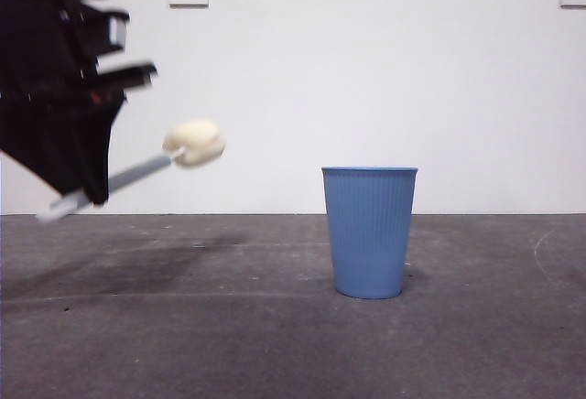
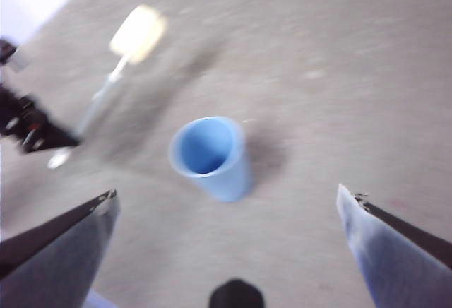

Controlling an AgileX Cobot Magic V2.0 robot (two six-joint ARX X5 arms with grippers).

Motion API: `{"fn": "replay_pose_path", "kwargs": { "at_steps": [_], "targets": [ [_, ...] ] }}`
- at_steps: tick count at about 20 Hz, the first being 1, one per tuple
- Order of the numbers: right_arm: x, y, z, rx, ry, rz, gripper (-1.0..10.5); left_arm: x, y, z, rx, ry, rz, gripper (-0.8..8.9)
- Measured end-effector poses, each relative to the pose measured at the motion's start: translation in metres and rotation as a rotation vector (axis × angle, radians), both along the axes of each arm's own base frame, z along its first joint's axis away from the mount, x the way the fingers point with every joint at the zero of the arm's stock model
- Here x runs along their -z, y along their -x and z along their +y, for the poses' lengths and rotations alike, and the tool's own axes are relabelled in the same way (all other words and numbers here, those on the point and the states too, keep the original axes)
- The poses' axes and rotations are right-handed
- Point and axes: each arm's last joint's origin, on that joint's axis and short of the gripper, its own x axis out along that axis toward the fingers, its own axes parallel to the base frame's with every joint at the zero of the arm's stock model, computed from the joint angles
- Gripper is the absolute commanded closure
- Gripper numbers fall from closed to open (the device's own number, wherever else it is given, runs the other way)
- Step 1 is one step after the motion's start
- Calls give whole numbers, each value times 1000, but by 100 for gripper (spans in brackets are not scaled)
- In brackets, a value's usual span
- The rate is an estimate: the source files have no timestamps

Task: Pick up the cup brush,pick up the cup,insert the brush into the cup,clean the cup,put the cup brush back,put the cup back to the fixed position on the table

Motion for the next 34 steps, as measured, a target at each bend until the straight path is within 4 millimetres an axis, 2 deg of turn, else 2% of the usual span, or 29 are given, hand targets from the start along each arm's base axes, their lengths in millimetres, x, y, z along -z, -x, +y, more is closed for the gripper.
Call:
{"fn": "replay_pose_path", "kwargs": {
  "at_steps": [3, 7, 11, 14, 20, 25, 28, 32, 34],
  "targets": [
    [23, -16, 5, -76, -30, 42, 286, -28, 17, 7, 21, 42, -99, 822],
    [59, -24, 7, -83, -26, 108, 286, -61, 47, 20, 33, 90, -218, 822],
    [99, -32, 12, -82, -63, 154, 286, -77, 69, 29, 49, 126, -262, 822],
    [126, -36, 18, -79, -94, 220, 286, -81, 77, 33, 54, 138, -271, 822],
    [137, -49, 32, -116, -88, 212, 289, -82, 78, 32, 89, 172, -259, 822],
    [170, -56, 43, -142, -37, 230, 292, -80, 80, 32, 101, 175, -239, 822],
    [171, -65, 52, -162, -34, 137, 296, -80, 80, 32, 105, 173, -242, 822],
    [196, -72, 64, -199, 9, 162, 321, -80, 80, 32, 114, 169, -245, 822],
    [201, -79, 71, -220, 16, 115, 320, -80, 80, 32, 115, 168, -246, 822]
  ]
}}
